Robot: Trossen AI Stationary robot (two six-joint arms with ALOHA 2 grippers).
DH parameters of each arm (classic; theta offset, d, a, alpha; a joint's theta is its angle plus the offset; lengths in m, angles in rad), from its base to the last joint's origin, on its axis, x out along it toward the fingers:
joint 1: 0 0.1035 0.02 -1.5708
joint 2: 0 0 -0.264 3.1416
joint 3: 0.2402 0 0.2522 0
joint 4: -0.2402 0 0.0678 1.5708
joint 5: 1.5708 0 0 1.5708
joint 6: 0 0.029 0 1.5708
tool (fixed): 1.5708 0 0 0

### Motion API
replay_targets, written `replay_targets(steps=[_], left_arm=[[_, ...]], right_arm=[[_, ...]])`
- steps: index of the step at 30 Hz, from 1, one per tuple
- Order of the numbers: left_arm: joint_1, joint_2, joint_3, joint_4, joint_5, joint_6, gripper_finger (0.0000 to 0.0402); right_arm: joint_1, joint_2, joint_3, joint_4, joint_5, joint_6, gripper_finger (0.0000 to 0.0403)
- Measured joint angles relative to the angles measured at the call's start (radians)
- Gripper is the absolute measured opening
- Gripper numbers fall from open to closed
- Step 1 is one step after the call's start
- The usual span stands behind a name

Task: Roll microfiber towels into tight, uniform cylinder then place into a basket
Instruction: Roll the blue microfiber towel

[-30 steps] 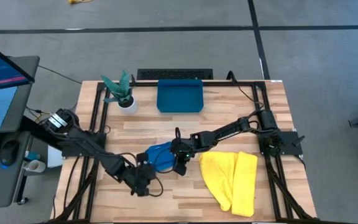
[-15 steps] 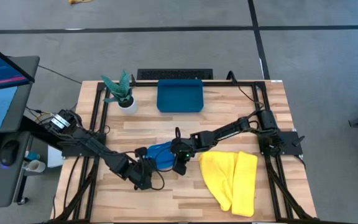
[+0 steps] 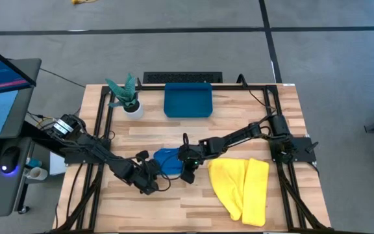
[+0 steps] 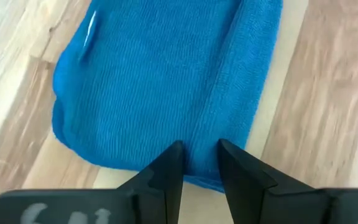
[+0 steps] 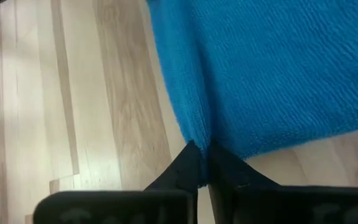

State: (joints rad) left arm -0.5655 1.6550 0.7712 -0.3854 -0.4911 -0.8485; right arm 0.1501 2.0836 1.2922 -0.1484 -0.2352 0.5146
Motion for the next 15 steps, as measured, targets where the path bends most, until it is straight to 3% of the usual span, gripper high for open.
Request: replay_targets(steps=[15], left_arm=[[0.033,-0.004,-0.015,0.006,0.062,-0.099,0.0091]], right_arm=[[0.021,0.000,0.000,0.022,0.073,-0.052,0.0113]])
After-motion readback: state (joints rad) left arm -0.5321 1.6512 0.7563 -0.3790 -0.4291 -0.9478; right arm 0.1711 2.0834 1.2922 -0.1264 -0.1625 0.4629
